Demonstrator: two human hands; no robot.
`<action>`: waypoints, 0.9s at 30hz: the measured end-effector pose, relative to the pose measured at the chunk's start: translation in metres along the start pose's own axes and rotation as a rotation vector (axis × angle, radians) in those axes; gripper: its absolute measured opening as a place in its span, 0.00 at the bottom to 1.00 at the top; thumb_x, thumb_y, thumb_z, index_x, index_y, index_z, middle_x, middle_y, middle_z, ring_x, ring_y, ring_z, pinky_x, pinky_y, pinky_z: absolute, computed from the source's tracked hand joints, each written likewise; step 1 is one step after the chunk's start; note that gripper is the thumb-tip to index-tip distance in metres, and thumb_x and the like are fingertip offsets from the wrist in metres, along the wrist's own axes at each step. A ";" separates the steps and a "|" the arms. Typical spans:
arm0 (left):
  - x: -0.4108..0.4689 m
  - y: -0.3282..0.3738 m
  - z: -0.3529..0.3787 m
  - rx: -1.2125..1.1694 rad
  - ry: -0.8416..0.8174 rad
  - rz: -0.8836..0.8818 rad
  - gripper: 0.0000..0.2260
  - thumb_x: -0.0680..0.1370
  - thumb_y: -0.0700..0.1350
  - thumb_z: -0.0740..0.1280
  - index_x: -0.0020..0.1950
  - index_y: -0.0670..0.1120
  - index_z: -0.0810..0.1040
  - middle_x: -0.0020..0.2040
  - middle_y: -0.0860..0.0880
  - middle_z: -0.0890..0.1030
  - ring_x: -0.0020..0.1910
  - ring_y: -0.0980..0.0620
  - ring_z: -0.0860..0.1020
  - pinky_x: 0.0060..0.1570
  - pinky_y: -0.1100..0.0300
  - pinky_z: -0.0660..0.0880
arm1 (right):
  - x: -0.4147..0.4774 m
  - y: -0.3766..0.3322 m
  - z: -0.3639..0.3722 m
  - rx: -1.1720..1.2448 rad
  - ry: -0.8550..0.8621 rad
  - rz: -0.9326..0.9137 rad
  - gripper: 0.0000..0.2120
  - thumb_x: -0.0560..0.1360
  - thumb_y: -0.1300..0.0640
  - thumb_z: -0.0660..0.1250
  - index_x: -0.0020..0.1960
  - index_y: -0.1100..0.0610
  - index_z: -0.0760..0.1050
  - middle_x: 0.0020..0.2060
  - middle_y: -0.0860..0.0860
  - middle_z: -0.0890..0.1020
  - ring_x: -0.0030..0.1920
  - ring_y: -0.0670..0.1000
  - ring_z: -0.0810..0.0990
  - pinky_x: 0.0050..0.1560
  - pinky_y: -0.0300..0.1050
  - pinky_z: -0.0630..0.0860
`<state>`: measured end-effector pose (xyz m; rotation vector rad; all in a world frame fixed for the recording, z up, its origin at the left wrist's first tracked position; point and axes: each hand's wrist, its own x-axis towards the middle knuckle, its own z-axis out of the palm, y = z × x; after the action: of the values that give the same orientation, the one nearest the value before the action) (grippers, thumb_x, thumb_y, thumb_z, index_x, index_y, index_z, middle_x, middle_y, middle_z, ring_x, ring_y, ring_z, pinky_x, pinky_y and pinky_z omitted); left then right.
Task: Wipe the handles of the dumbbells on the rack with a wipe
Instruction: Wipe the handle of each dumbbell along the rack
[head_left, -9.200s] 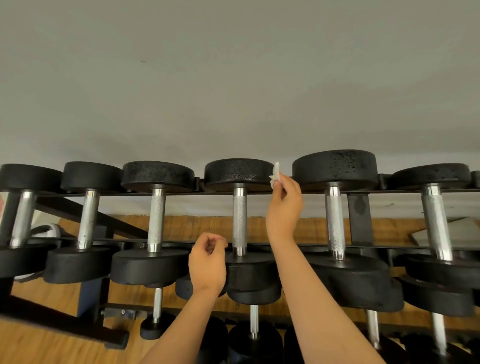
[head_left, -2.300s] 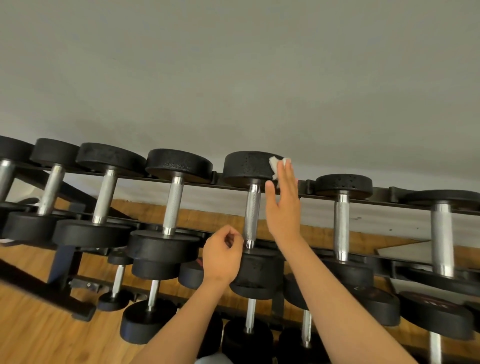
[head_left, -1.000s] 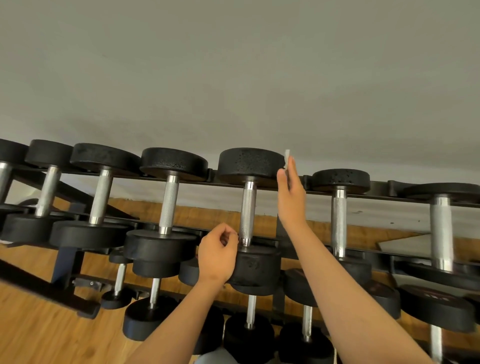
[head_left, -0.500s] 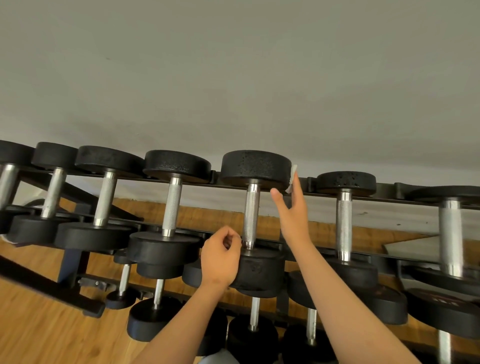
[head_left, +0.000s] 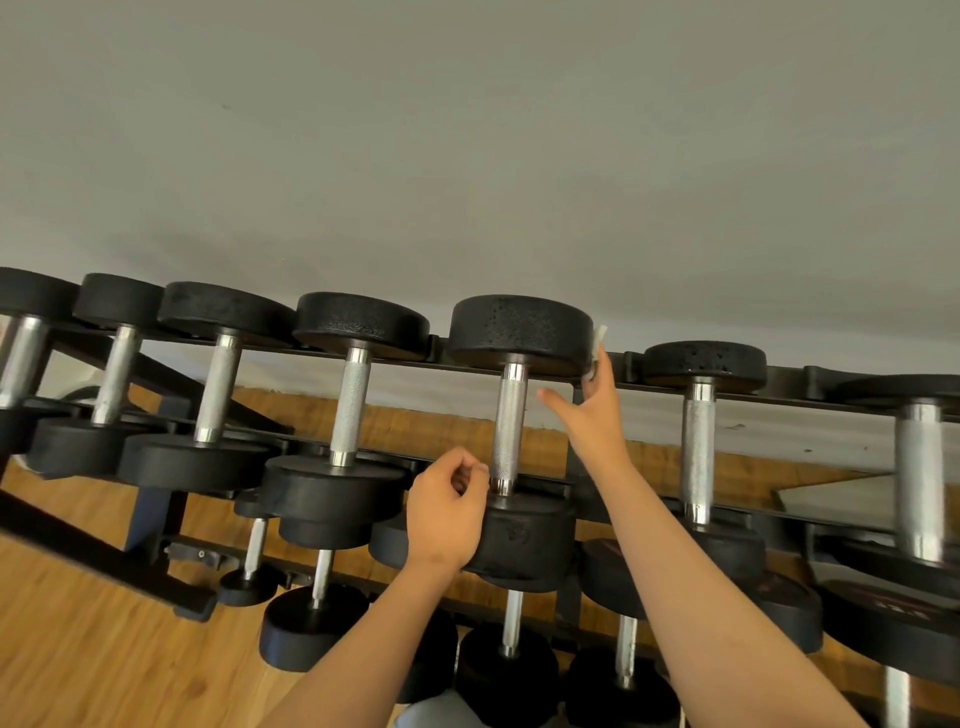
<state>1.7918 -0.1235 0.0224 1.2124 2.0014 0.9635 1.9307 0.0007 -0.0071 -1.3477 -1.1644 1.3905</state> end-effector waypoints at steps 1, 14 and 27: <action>0.000 0.000 0.000 0.002 0.000 0.003 0.10 0.78 0.39 0.65 0.37 0.47 0.75 0.34 0.50 0.79 0.37 0.55 0.76 0.39 0.66 0.72 | 0.003 -0.002 0.000 0.013 0.002 0.003 0.42 0.70 0.63 0.74 0.77 0.50 0.55 0.71 0.50 0.70 0.72 0.49 0.66 0.72 0.56 0.65; 0.000 0.000 0.000 0.003 0.007 0.010 0.10 0.77 0.39 0.65 0.37 0.47 0.76 0.34 0.51 0.79 0.37 0.55 0.76 0.40 0.65 0.73 | -0.005 0.002 -0.005 0.047 -0.036 0.013 0.39 0.71 0.64 0.73 0.76 0.51 0.59 0.70 0.48 0.71 0.73 0.47 0.65 0.73 0.54 0.64; -0.001 -0.001 -0.001 -0.026 0.013 0.036 0.11 0.77 0.38 0.65 0.36 0.49 0.75 0.34 0.52 0.78 0.37 0.57 0.76 0.39 0.71 0.71 | -0.018 -0.012 -0.008 -0.049 -0.037 -0.050 0.42 0.72 0.64 0.71 0.78 0.48 0.53 0.74 0.47 0.66 0.74 0.46 0.63 0.74 0.53 0.62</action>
<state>1.7908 -0.1248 0.0225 1.2349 1.9770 1.0146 1.9396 -0.0140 0.0087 -1.3227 -1.2552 1.3640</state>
